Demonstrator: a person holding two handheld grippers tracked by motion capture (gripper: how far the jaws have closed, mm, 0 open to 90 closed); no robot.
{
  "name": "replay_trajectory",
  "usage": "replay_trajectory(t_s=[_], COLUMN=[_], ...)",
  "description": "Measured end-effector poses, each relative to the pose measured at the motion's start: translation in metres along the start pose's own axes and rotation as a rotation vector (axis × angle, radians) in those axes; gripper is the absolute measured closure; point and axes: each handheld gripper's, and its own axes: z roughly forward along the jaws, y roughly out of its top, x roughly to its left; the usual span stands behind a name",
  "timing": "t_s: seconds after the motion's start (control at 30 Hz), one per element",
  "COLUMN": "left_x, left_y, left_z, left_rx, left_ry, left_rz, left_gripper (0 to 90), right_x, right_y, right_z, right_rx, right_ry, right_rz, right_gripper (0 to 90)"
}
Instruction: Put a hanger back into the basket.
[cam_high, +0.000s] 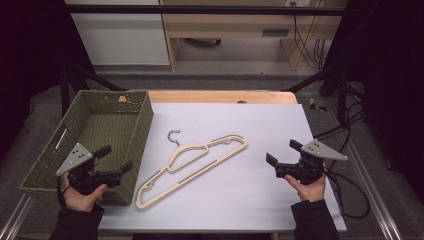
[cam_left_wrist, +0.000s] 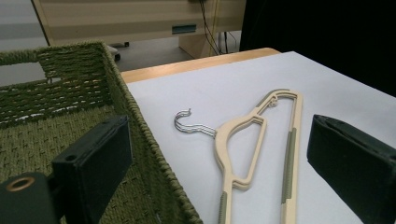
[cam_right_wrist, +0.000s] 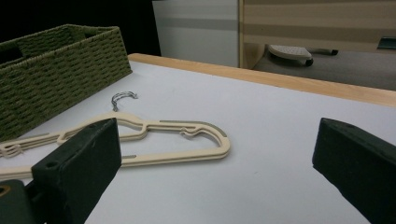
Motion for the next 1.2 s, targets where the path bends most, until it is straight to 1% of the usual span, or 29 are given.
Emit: replay_trajectory(t_s=[0.17, 0.2, 0.3, 0.33, 0.43, 0.6, 0.63, 0.67, 0.73, 0.87, 0.97, 1.0, 1.03, 1.07, 1.13, 1.2], left_x=[-0.007, -0.008, -0.012, -0.015, -0.02, -0.031, -0.031, -0.035, -0.039, -0.048, -0.053, -0.053, -0.053, -0.053, -0.052, -0.055], left_y=[0.003, 0.003, 0.004, 0.005, 0.005, 0.005, 0.005, 0.006, 0.008, 0.007, 0.004, 0.003, 0.001, -0.001, -0.004, -0.005], left_z=[0.004, 0.004, 0.006, 0.009, 0.014, 0.025, 0.025, 0.03, 0.036, 0.048, 0.057, 0.06, 0.064, 0.067, 0.072, 0.075], left_rx=[0.022, 0.031, 0.043, 0.056, 0.074, 0.113, 0.113, 0.131, 0.15, 0.193, 0.228, 0.248, 0.265, 0.278, 0.314, 0.322], left_ry=[-0.024, -0.031, -0.041, -0.051, -0.065, -0.085, -0.085, -0.094, -0.108, -0.128, -0.117, -0.111, -0.103, -0.091, -0.079, -0.075], left_rz=[0.015, 0.028, 0.04, 0.049, 0.059, 0.092, 0.092, 0.09, 0.091, 0.115, 0.131, 0.132, 0.132, 0.126, 0.107, 0.116], left_gripper=[7.5, 7.7, 8.0, 8.2, 8.8, 9.9, 10.3, 10.6, 11.1, 12.6, 13.6, 14.1, 14.7, 15.5, 18.2, 19.5], right_x=[0.0, 0.001, 0.001, 0.003, 0.004, 0.005, 0.005, 0.005, 0.004, 0.004, 0.004, 0.004, 0.004, 0.005, 0.005, 0.005], right_y=[0.0, 0.0, 0.001, 0.001, 0.001, 0.001, 0.001, 0.001, 0.002, 0.003, 0.003, 0.002, 0.002, 0.002, 0.002, 0.002], right_z=[0.0, 0.0, 0.001, 0.001, 0.002, 0.002, 0.002, 0.002, 0.001, 0.0, 0.001, 0.001, 0.002, 0.002, 0.002, 0.002], right_rx=[0.004, 0.004, 0.002, 0.004, 0.006, 0.006, 0.007, 0.007, 0.004, -0.001, -0.001, 0.001, 0.004, 0.007, 0.008, 0.01], right_ry=[0.007, 0.01, 0.012, 0.012, 0.024, 0.028, 0.028, 0.03, 0.033, 0.034, 0.034, 0.036, 0.039, 0.04, 0.039, 0.038], right_rz=[0.004, 0.007, 0.012, 0.008, -0.005, 0.0, 0.0, -0.001, 0.001, 0.006, 0.005, 0.001, -0.007, -0.002, -0.002, -0.002], right_gripper=[1.8, 1.8, 1.9, 1.9, 1.9, 1.9, 1.9, 1.9, 1.9, 1.9, 2.0, 2.0, 2.0, 2.0, 2.0, 2.0])
